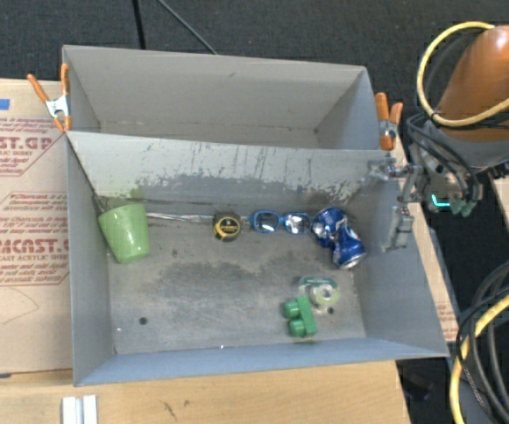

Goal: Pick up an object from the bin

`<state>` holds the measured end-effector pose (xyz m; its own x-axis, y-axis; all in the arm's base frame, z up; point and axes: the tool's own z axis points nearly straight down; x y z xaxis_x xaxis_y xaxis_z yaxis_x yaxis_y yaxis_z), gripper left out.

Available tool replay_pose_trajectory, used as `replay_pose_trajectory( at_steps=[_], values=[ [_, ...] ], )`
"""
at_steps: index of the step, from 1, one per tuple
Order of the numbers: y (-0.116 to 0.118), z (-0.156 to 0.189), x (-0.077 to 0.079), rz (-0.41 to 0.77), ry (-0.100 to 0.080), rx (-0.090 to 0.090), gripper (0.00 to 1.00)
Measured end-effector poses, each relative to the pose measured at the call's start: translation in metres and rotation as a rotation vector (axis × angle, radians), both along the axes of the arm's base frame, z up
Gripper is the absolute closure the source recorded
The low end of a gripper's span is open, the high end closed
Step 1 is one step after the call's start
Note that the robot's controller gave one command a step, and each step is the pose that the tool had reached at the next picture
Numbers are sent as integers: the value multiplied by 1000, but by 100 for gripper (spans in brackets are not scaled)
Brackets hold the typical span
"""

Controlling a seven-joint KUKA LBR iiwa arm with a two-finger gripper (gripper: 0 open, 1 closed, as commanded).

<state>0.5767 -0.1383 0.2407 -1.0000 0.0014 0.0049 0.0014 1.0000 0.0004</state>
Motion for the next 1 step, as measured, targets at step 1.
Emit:
replay_pose_trajectory(
  at_steps=[1],
  values=[
    [-7,-168,8,-218,-21,-1,0]
  ],
)
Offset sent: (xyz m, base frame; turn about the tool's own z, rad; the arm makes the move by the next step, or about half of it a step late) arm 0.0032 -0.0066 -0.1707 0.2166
